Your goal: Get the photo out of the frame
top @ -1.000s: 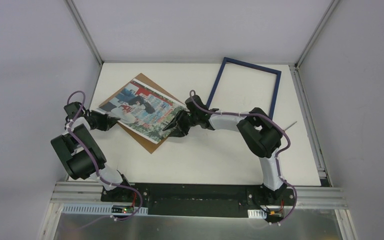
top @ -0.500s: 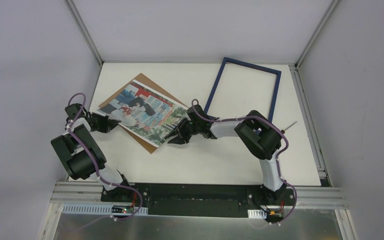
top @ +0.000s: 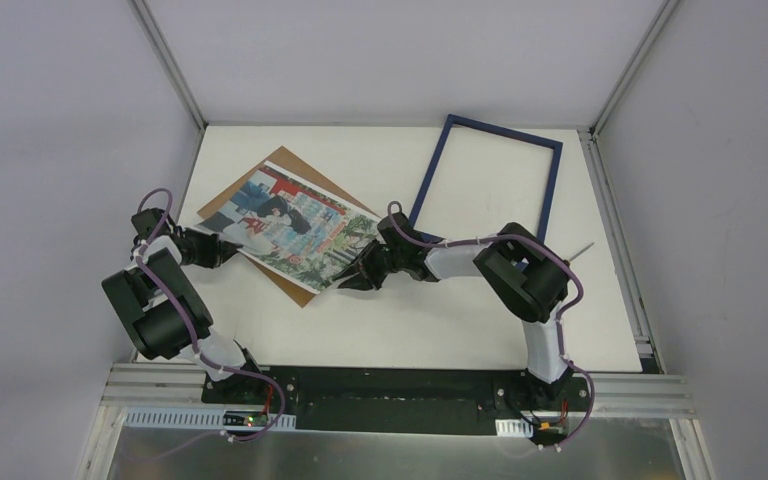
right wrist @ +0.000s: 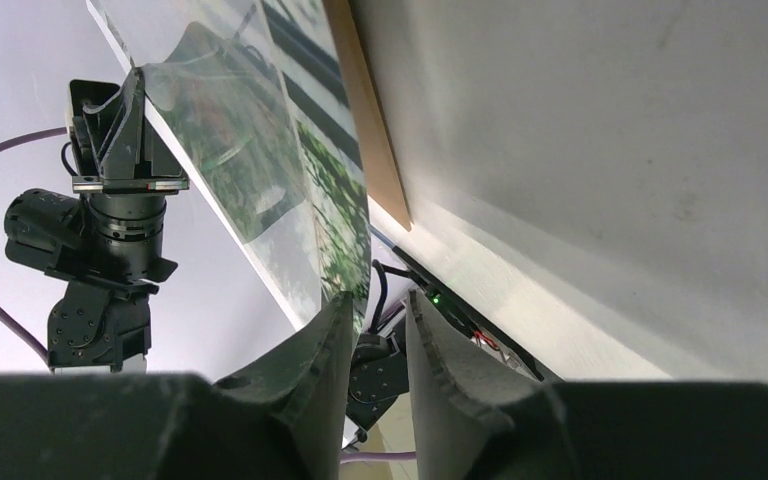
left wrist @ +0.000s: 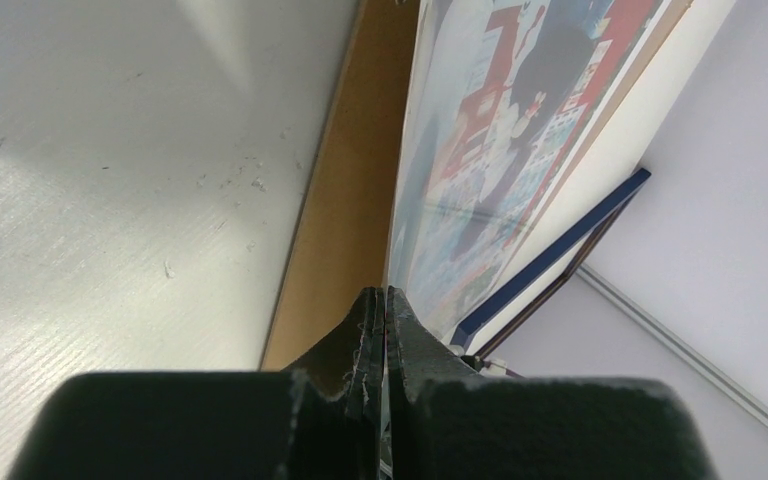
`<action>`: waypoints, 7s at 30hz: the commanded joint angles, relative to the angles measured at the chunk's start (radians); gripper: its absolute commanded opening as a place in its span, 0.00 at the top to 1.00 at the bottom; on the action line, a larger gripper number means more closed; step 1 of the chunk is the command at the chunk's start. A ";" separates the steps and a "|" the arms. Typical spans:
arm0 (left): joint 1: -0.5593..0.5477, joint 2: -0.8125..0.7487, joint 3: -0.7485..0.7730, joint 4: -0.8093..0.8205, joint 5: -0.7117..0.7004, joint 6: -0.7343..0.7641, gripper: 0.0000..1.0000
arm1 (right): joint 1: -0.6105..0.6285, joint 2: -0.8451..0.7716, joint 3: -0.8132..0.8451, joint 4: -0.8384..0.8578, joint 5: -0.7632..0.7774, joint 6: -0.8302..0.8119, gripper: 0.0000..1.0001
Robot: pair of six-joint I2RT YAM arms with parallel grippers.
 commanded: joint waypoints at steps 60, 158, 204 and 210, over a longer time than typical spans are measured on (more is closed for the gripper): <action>0.011 0.257 0.233 -0.209 -0.047 0.163 0.36 | 0.013 -0.267 0.233 -1.065 0.030 0.105 1.00; -0.365 -0.428 0.022 -0.641 -0.223 0.274 0.32 | -0.049 0.095 0.375 -0.285 0.361 -0.186 1.00; -0.739 -0.695 0.181 -0.293 -0.270 0.081 0.30 | 0.005 -1.306 -0.037 -1.392 1.099 -0.793 0.01; -0.739 -0.793 0.301 -0.292 -0.317 0.147 0.30 | 0.003 -1.425 0.157 -1.682 1.357 -0.737 0.01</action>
